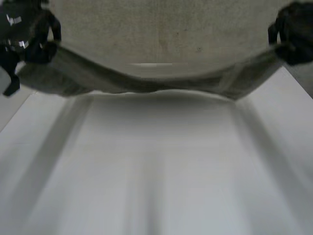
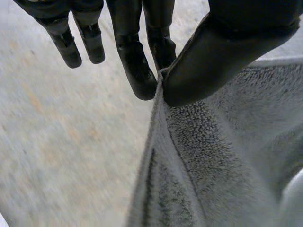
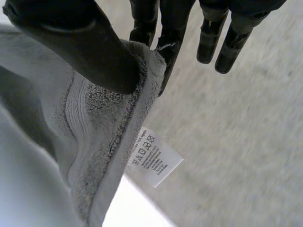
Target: Fold the towel.
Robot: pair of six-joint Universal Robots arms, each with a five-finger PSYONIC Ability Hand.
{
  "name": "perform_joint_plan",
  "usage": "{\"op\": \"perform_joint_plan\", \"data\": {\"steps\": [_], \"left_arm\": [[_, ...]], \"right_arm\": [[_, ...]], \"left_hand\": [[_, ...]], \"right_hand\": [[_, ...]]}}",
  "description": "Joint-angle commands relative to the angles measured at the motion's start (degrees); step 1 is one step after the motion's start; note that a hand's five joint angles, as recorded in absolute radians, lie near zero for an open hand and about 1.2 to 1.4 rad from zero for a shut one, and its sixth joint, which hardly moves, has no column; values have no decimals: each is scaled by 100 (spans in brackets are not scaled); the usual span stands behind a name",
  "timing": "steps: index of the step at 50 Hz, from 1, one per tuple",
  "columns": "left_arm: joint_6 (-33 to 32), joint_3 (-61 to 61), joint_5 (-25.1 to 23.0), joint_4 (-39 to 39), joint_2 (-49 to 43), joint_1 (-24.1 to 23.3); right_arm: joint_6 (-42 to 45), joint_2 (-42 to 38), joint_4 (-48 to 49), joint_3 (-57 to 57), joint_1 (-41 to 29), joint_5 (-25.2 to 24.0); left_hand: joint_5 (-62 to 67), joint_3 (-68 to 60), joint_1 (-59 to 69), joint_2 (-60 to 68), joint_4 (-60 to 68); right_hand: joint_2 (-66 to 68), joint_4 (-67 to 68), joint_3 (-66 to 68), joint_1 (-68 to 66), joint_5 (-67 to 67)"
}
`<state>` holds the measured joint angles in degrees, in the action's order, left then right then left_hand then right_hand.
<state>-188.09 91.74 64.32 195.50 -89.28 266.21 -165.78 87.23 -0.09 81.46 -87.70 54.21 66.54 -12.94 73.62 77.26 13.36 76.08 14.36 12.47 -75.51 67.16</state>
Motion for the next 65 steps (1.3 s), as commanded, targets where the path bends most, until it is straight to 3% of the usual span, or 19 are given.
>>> {"op": "perform_joint_plan", "data": {"steps": [1,12,22,29,34,38,43,51,58,65], "left_arm": [[-8,1292,-454,15,595,439],[54,2032,-824,-47,1650,879],[27,1830,-868,-117,1238,906],[-8,1058,-772,-187,-323,529],[-8,452,-745,-266,-1255,256],[-17,55,-666,-407,-1794,229],[-498,-717,-333,-749,-2732,115],[-1316,-1447,98,-1005,-3638,-43],[-1423,-1852,134,-996,-4096,-61],[-1432,-2055,98,-899,-4264,-78]], "right_arm": [[221,522,18,1352,674,-769],[213,1375,-473,1627,1554,-1614],[283,929,-615,1478,1519,-1694],[512,-198,-694,994,1123,-1439],[845,-1136,-738,486,501,-694],[986,-1540,-730,292,368,-456],[1039,-2087,-686,45,227,-349],[1224,-2931,-554,-386,34,116],[1294,-3502,-247,-789,-89,564],[1250,-3538,52,-887,-89,880]], "left_hand": [[346,294,638,274,-336],[346,294,638,274,-336],[346,294,638,274,-336],[346,294,638,274,-336],[346,294,638,274,-336],[346,294,638,274,-336],[346,294,638,274,-336],[346,294,638,274,-336],[346,294,638,274,-336],[346,294,638,274,-336]], "right_hand": [[392,-436,-247,-449,284],[392,-436,-247,-449,284],[392,-436,-247,-449,284],[392,-436,-247,-449,284],[392,-436,-247,-449,284],[392,-436,-247,-449,284],[392,-436,-247,-449,284],[392,-436,-247,-449,284],[392,-436,-247,-449,284],[392,-436,-247,-449,284]]}}
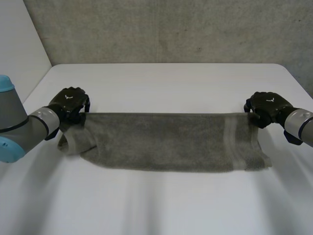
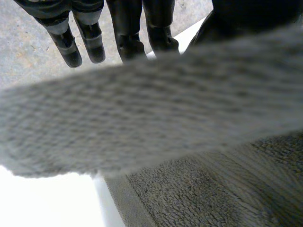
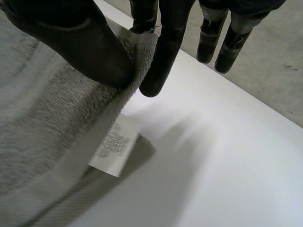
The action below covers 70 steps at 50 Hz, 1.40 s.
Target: Fold the towel.
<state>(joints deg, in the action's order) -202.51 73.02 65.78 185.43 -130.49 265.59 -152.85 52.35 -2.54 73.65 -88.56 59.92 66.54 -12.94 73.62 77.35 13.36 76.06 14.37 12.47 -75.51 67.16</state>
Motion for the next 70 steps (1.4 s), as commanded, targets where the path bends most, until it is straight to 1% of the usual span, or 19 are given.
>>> {"op": "perform_joint_plan", "data": {"steps": [1,5,7,8,10,12,35,44,50,56,62,63,64,65,66,67,68,69,70], "left_arm": [[27,-235,-48,220,-170,-33],[10,-288,-74,617,-179,-112],[19,-314,-83,1167,-196,-165],[19,-314,-83,1170,-196,-165],[27,-367,-83,1573,-292,-183],[27,-419,-83,1688,-354,-200],[-166,-490,-92,1724,-662,-288],[-710,-166,-21,1347,-443,-244],[-737,98,-30,1030,14,-191],[-746,82,-21,924,50,-174],[-763,2,-13,1003,-56,-148],[-790,-24,-13,1012,-99,-147],[-790,-24,-13,1012,-100,-147],[-842,-59,-4,1012,-152,-147],[-843,-59,-4,1012,-152,-147],[-895,-85,5,1012,-196,-147],[-956,-94,22,1004,-223,-147],[-957,-95,23,1003,-223,-147],[-1018,-103,57,1003,-231,-156]], "right_arm": [[-78,-32,420,-106,-12,362],[-219,12,571,-106,-47,407],[-290,30,606,-106,-91,407],[-333,30,615,-106,-117,416],[-342,39,623,-114,-126,416],[-351,30,623,-123,-135,424],[-316,-225,650,-193,-170,530],[-290,-138,501,-106,-170,574],[-290,47,421,-105,-170,565],[-281,-5,421,-176,-170,565],[-220,-329,456,-228,-240,565],[-158,-426,456,-263,-293,574],[-158,-427,456,-264,-293,574],[-88,-523,456,-290,-337,600],[-35,-611,456,-325,-372,635],[-35,-612,456,-325,-372,635],[-9,-673,448,-343,-407,696],[0,-691,448,-352,-442,749],[0,-691,448,-352,-443,750]], "left_hand": [[346,294,638,265,-336],[346,294,638,265,-336],[346,294,638,265,-336],[346,294,638,265,-336],[346,294,638,265,-336],[346,294,638,265,-336],[346,294,638,265,-336],[346,294,638,265,-336],[346,294,638,265,-336],[346,294,638,265,-336],[346,294,638,265,-336],[-751,294,-459,-831,-336],[-762,294,-470,-842,-336],[-2328,294,-2036,-2408,-336],[-2343,294,-2051,-2424,-336],[-3859,294,-3567,-3939,-336],[-4890,294,-4598,-4970,-336],[-4900,294,-4608,-4980,-336],[-5650,294,-5358,-5730,-336]], "right_hand": [[394,-437,-247,-449,284],[394,-437,-247,-449,284],[394,-437,-247,-449,284],[394,-437,-247,-449,284],[394,-437,-247,-449,284],[394,-437,-247,-449,284],[394,-437,-247,-449,284],[394,-437,-247,-449,284],[394,-437,-247,-449,284],[394,-437,-247,-449,284],[394,-437,-247,-449,284],[394,-437,-247,-449,284],[394,-437,-247,-449,284],[394,-437,-247,-449,284],[394,-437,-247,-449,284],[394,-437,-247,-449,284],[394,-437,-247,-449,284],[300,-437,-247,-355,190],[299,-437,-247,-354,189]]}}
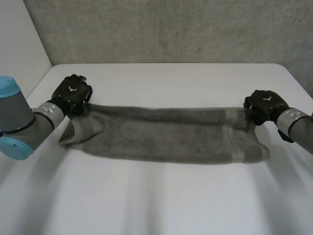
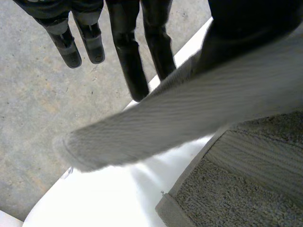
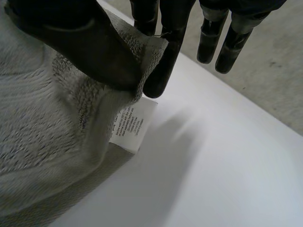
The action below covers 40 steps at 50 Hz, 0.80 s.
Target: Fold the towel.
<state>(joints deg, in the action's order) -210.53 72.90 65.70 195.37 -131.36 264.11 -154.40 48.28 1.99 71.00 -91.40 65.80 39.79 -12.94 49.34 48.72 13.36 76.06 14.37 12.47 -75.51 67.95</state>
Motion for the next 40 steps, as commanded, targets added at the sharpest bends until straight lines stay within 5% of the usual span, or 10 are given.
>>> {"op": "perform_joint_plan", "data": {"steps": [1,2,4,6,18,30,40], "left_arm": [[-251,-92,126,10,-127,-35],[-251,-92,127,10,-127,-35],[-278,-83,224,19,-92,-44],[-260,-22,355,18,-30,-79],[-164,400,373,36,1006,-18],[601,435,338,476,1569,18],[1050,1277,338,-15,2219,157]], "right_arm": [[156,-275,-14,-86,-185,205],[156,-275,-14,-86,-185,205],[147,-127,-23,-68,-211,214],[138,22,-23,-25,-211,205],[-187,1543,-5,634,-185,91],[-196,2071,-32,1065,-185,91],[-134,2748,-111,1909,-150,29]], "left_hand": [[-3531,294,-3487,-3425,-336],[-3537,294,-3492,-3430,-336],[-3755,294,-3711,-3649,-336],[-3823,294,-3778,-3716,-336],[-3806,294,-3762,-3699,-336],[-3789,294,-3745,-3682,-336],[-3452,294,-3408,-3346,-336]], "right_hand": [[-2282,-437,-247,2227,-2471],[-2307,-437,-247,2253,-2497],[-6378,-437,-247,6323,-6567],[-6606,-437,-247,6551,-6795],[-6606,-437,-247,6551,-6795],[-6606,-437,-247,6551,-6795],[-6606,-437,-247,6551,-6795]]}}
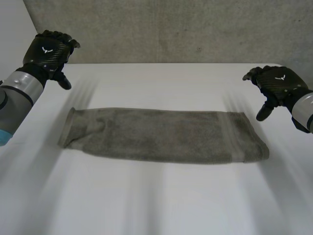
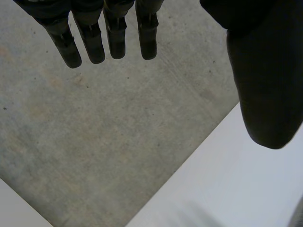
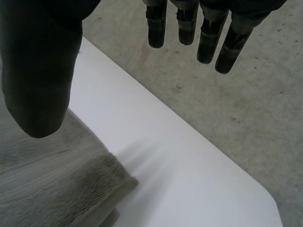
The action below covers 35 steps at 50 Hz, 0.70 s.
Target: Fold the towel.
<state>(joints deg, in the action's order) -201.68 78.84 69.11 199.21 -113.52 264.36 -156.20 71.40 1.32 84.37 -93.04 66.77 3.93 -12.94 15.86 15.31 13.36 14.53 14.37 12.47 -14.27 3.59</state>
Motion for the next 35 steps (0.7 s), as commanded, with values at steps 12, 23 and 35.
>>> {"op": "perform_joint_plan", "data": {"steps": [12,23,35], "left_arm": [[-177,1782,-240,-717,585,694],[-987,1828,-276,-752,-108,924],[-961,1827,-249,-1059,-355,933]], "right_arm": [[1038,463,35,1977,40,-709],[1312,-3,298,2039,225,-709],[1312,-82,527,2128,286,-604]], "left_hand": [[436,294,243,298,-336],[922,294,729,784,-336],[1900,294,1706,1761,-336]], "right_hand": [[-453,-437,-247,427,-359],[-453,-437,-247,427,-359],[178,-437,-247,-203,272]]}}
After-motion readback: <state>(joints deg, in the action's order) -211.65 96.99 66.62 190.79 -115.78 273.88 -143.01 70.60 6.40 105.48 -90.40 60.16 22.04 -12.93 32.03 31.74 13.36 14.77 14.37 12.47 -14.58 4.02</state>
